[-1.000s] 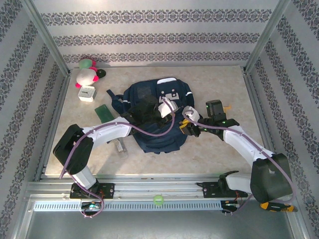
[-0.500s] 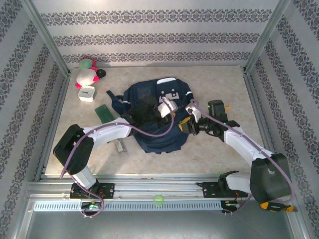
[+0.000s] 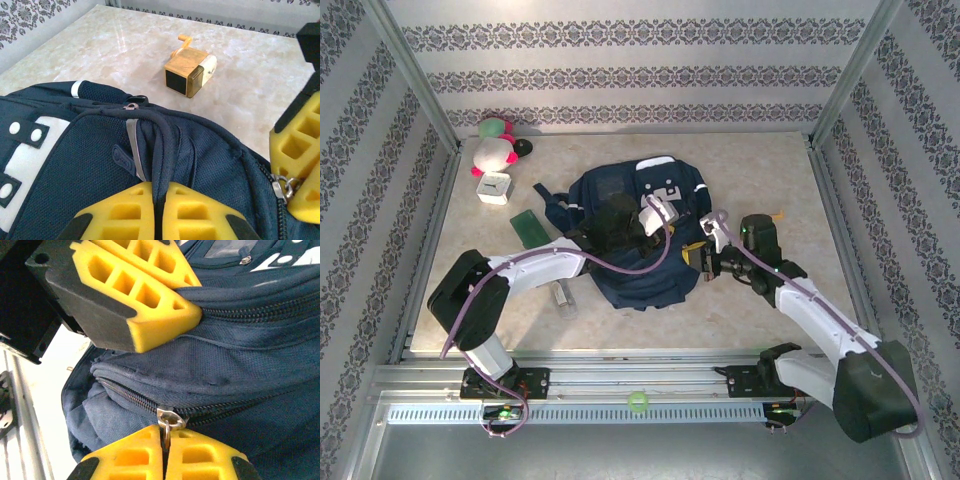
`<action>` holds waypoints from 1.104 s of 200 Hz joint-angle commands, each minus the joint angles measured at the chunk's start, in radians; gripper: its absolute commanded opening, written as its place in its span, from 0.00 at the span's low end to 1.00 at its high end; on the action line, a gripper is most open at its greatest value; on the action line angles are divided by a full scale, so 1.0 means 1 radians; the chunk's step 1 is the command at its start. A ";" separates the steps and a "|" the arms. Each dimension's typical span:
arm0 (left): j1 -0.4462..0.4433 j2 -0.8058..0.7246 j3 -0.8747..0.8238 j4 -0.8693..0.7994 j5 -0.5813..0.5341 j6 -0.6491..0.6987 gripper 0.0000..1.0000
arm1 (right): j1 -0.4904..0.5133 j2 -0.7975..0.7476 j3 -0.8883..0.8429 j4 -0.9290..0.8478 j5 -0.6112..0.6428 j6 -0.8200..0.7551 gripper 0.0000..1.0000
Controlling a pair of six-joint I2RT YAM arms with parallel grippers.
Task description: Pack the student bag
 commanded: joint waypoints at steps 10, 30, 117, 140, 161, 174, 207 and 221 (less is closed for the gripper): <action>-0.005 0.039 0.043 0.173 -0.121 -0.075 0.01 | 0.084 -0.065 -0.067 0.110 0.017 0.119 0.00; -0.013 0.061 0.071 0.181 -0.138 -0.110 0.01 | 0.140 -0.089 -0.078 0.123 0.089 0.160 0.00; -0.035 0.063 0.078 0.230 -0.130 -0.135 0.00 | 0.294 -0.061 -0.020 0.056 0.266 0.406 0.34; -0.027 0.046 0.027 0.271 -0.120 -0.113 0.00 | 0.247 -0.110 0.005 -0.019 0.285 0.555 0.48; -0.015 0.029 -0.008 0.306 -0.062 -0.125 0.00 | 0.161 -0.167 -0.009 -0.041 0.250 0.661 0.60; -0.009 0.021 -0.026 0.330 -0.017 -0.123 0.00 | 0.107 -0.205 -0.020 -0.042 0.233 0.692 0.64; 0.002 0.016 -0.042 0.369 0.106 -0.113 0.00 | 0.008 -0.230 -0.025 -0.031 0.236 0.774 0.69; 0.005 0.015 -0.050 0.388 0.161 -0.108 0.00 | -0.025 -0.188 -0.015 -0.014 0.207 0.811 0.69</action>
